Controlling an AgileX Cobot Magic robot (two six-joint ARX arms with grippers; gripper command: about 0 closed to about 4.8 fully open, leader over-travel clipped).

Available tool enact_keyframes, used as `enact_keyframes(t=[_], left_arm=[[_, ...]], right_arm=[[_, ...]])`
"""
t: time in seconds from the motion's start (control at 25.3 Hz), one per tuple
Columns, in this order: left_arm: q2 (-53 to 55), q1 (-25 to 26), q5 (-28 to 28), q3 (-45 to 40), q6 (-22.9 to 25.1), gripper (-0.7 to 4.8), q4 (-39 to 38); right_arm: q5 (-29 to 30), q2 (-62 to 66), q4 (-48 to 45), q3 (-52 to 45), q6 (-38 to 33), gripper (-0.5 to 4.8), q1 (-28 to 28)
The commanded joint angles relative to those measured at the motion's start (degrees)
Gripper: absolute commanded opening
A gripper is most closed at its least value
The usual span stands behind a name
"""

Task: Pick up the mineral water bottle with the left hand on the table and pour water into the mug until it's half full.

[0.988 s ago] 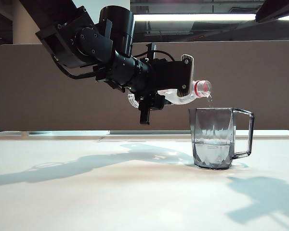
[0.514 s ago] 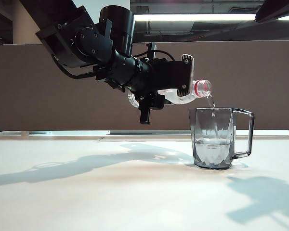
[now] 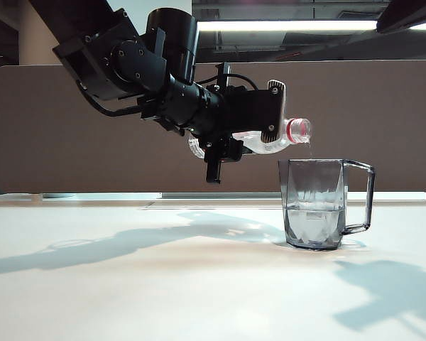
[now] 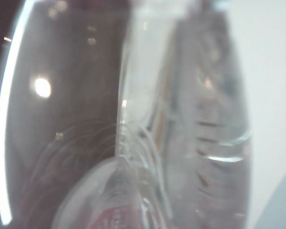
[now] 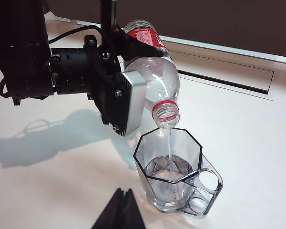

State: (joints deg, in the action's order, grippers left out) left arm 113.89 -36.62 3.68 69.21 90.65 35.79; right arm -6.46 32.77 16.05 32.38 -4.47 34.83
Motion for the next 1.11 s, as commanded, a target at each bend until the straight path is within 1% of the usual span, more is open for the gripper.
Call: enact_keyframes(t=[0.04, 0.83, 0.91, 1.03, 1.11], left_arm=[[-1.0, 0.0, 0.2, 0.3, 0.6, 1.82, 2.4], [-1.0, 0.0, 0.2, 0.3, 0.9, 1.82, 2.4], [-1.0, 0.0, 0.2, 0.3, -0.5, 1.82, 2.3], [-1.0, 0.0, 0.2, 0.3, -0.6, 1.82, 2.4], [-1.0, 0.0, 0.2, 0.3, -1.7, 1.82, 2.4]], right_arm=[[0.0, -0.2, -0.8, 0.2, 0.2, -0.08, 0.0], [-0.1, -0.2, -0.8, 0.2, 0.2, -0.08, 0.0], [0.0, -0.2, -0.8, 0.2, 0.2, -0.08, 0.0], [0.0, -0.2, -0.8, 0.2, 0.2, -0.08, 0.0], [0.0, -0.2, -0.8, 0.2, 0.2, -0.08, 0.0]])
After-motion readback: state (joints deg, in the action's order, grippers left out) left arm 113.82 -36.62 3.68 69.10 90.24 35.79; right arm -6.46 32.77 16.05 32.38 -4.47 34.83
